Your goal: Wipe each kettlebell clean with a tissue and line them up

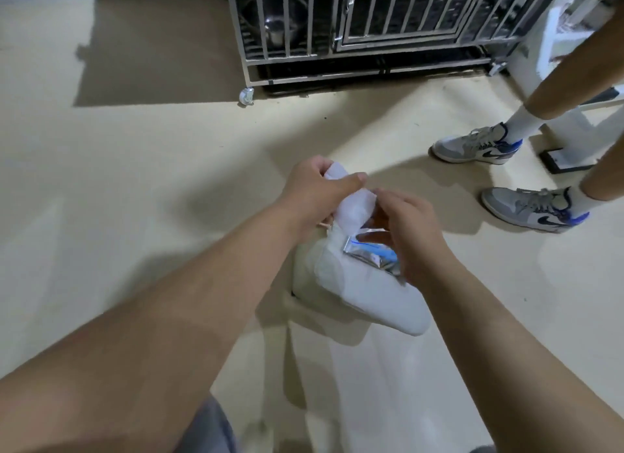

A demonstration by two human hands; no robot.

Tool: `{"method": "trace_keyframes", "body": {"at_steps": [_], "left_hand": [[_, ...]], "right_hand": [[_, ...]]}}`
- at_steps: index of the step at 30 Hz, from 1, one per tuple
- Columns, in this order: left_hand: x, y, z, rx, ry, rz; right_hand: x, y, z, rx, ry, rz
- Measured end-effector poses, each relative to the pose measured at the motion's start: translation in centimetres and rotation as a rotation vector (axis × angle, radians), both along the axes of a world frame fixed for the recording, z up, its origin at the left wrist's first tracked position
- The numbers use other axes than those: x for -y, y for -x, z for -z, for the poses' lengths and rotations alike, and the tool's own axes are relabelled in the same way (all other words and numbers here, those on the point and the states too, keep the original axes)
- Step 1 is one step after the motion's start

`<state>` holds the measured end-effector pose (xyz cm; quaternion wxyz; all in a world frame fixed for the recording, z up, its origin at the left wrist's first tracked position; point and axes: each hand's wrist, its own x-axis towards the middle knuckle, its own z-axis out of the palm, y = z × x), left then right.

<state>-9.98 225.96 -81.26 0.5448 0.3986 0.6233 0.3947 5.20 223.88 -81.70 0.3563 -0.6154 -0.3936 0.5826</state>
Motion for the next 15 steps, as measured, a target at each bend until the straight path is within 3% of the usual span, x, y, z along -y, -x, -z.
{"method": "trace_keyframes", "body": {"at_steps": [2,6,15], "left_hand": [[1.8,2.2,-4.6,0.051,0.076,0.013],[5.8,7.2,-14.1,0.118,0.129,-0.044],[16.4,16.6,-32.3,0.001,0.144,-0.292]], "right_hand": [[1.1,2.7,-4.5,-0.033,0.078,-0.055],[2.1,8.0,-14.3,0.107,0.090,-0.258],[7.5,20.2,-32.8,0.450,-0.027,-0.644]]}}
